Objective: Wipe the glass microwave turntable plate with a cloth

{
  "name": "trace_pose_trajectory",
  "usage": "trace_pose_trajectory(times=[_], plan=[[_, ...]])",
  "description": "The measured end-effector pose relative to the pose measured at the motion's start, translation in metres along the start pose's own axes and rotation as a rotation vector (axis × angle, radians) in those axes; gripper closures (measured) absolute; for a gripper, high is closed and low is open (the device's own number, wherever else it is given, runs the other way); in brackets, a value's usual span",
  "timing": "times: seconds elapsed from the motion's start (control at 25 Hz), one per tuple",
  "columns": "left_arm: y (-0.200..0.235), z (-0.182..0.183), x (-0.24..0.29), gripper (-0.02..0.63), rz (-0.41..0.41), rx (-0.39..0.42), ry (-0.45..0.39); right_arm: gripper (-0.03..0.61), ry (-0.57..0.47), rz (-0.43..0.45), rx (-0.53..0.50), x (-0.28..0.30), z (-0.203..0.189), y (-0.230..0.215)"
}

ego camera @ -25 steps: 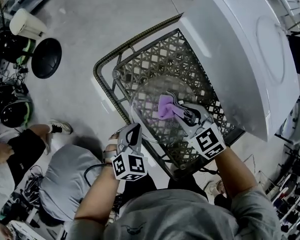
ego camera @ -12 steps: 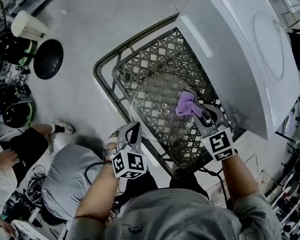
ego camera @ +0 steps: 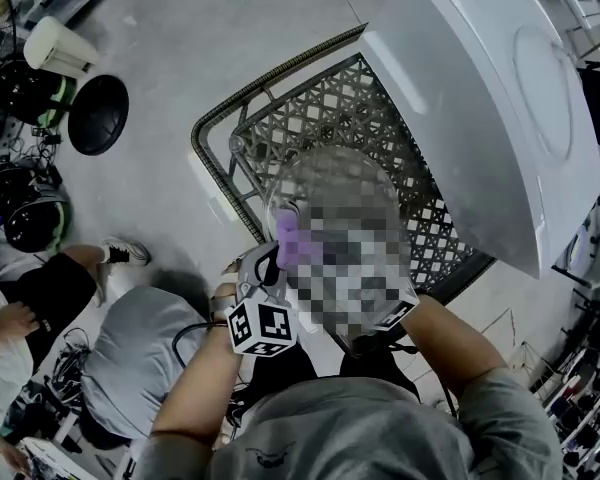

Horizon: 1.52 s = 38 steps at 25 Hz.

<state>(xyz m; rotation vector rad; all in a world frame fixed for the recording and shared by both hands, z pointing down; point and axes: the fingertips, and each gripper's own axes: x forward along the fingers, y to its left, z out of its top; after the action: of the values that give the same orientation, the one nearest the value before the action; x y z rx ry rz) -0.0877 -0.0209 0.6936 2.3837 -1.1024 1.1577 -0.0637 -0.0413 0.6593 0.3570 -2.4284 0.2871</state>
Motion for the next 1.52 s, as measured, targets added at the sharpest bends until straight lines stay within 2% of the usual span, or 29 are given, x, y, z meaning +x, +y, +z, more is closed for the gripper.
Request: trace_pose_trajectory(times=[0.36,0.92,1.2,1.32,1.4,1.52], plan=[[0.001,0.000,-0.001,0.615,0.011,0.007,0.004,0.469,0.085,-0.030,-0.081,0.001,-0.013,-0.002],[0.001,-0.002,0.000,0.615,0.003,0.018,0.013,0.468,0.236,-0.252,0.015,-0.104,-0.088,-0.066],[0.000,0.000,0.000,0.615,-0.009,0.010,0.016,0.468,0.256,-0.314,0.025,-0.119,-0.091,-0.076],[0.000,0.001,0.000,0.615,-0.015,0.006,0.013,0.469,0.174,-0.243,0.036,-0.111,-0.074,-0.062],[0.000,0.000,0.000,0.614,-0.015,0.005,0.011,0.469,0.095,-0.133,0.019,-0.096,-0.056,-0.037],[0.000,0.000,0.000,0.614,-0.018,-0.001,0.010,0.469,0.041,0.032,-0.062,-0.064,-0.033,0.011]])
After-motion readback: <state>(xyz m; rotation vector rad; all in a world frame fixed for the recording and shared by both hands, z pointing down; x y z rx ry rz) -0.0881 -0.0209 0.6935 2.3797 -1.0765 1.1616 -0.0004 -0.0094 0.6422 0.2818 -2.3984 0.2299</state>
